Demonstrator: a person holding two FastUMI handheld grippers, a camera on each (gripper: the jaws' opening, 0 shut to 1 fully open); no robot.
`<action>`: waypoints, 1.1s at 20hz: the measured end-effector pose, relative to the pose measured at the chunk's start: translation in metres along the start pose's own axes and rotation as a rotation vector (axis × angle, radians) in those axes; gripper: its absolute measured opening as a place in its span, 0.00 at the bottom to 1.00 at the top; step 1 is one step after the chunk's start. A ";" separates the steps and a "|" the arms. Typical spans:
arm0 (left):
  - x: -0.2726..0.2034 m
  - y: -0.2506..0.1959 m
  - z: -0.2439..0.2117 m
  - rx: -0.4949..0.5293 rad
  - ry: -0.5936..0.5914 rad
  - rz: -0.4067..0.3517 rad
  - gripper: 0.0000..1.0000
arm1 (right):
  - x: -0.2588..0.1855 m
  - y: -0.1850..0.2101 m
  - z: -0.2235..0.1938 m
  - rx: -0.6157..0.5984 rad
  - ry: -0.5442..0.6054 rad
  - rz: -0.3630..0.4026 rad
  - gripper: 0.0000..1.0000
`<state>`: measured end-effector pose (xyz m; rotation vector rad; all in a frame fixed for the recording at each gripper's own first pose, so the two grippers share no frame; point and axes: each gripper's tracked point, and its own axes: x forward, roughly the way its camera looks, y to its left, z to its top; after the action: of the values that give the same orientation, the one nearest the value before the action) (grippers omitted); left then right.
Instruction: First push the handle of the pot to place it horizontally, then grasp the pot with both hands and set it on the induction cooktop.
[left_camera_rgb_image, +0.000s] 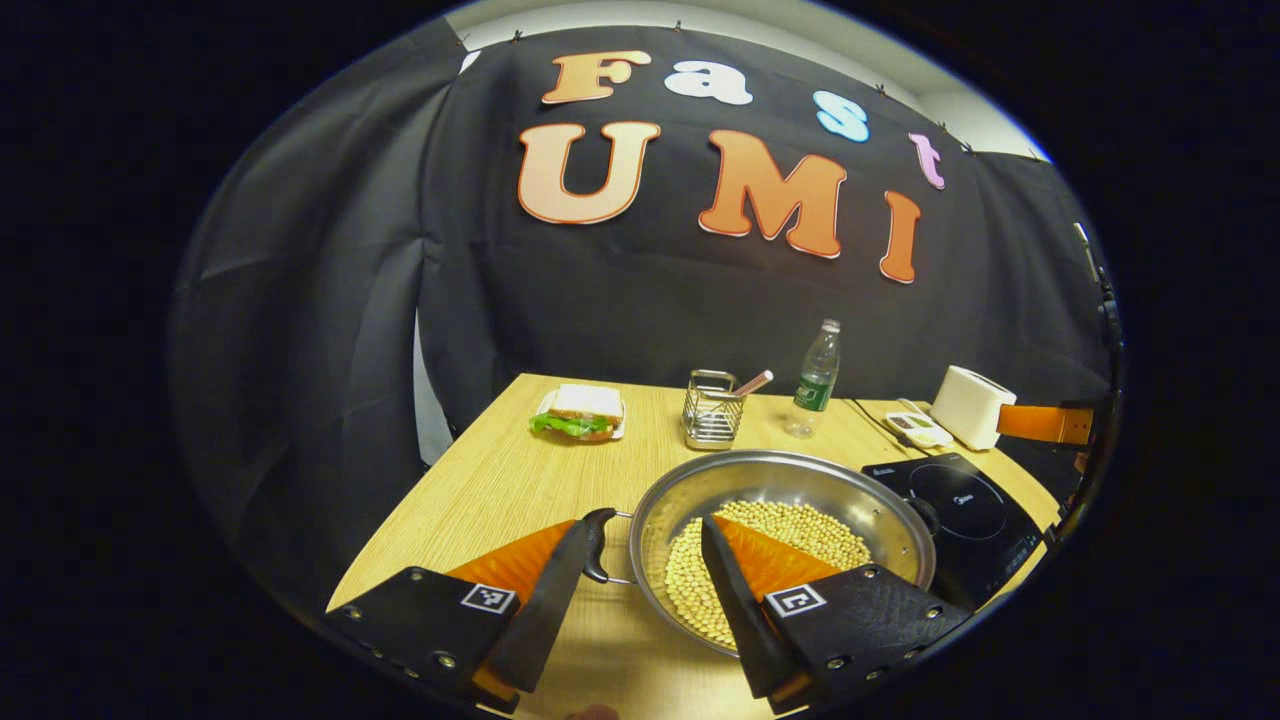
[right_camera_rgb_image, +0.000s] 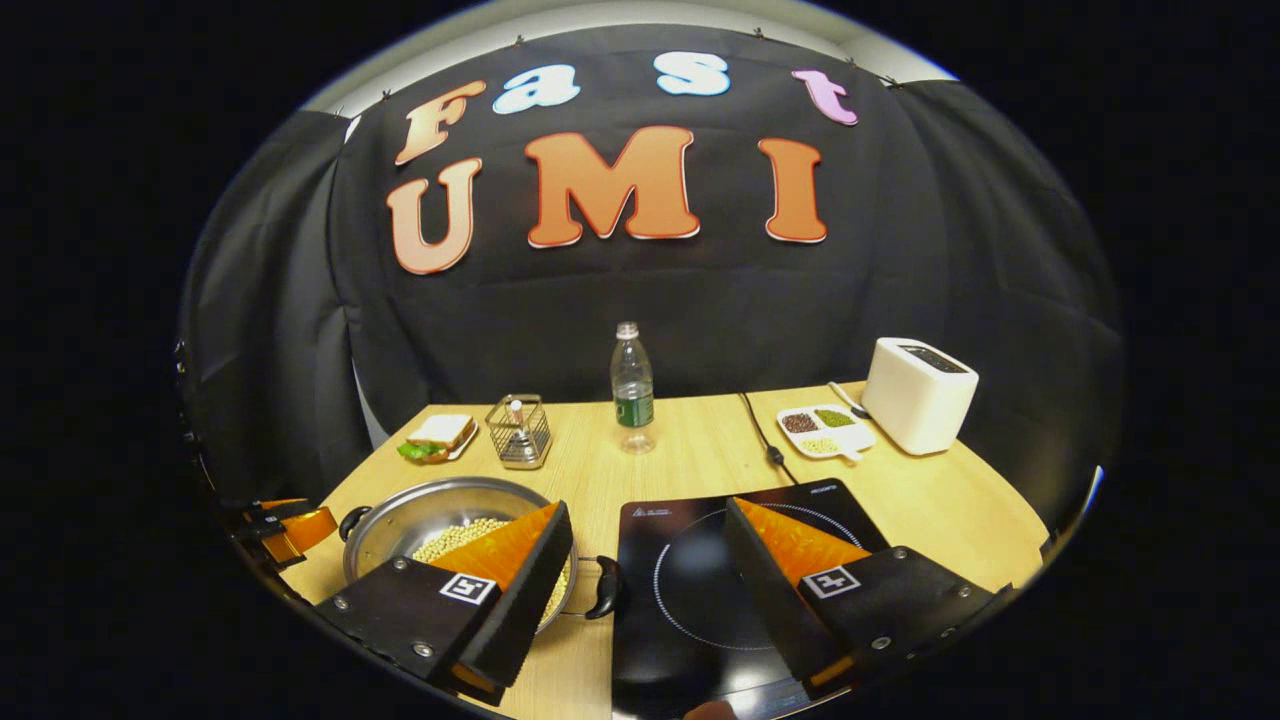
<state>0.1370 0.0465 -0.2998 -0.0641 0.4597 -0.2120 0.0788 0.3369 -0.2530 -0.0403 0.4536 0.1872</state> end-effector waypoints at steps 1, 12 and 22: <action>0.007 0.000 -0.007 -0.001 0.023 -0.010 0.77 | 0.008 0.007 -0.008 -0.009 0.027 0.003 0.96; 0.049 0.024 -0.038 0.061 0.157 0.002 0.76 | 0.060 0.025 -0.080 -0.050 0.247 -0.026 0.96; 0.057 0.017 -0.054 0.051 0.219 -0.018 0.58 | 0.056 0.030 -0.096 -0.059 0.306 0.007 0.67</action>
<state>0.1657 0.0498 -0.3750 0.0055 0.6714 -0.2496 0.0810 0.3686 -0.3642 -0.1265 0.7536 0.2020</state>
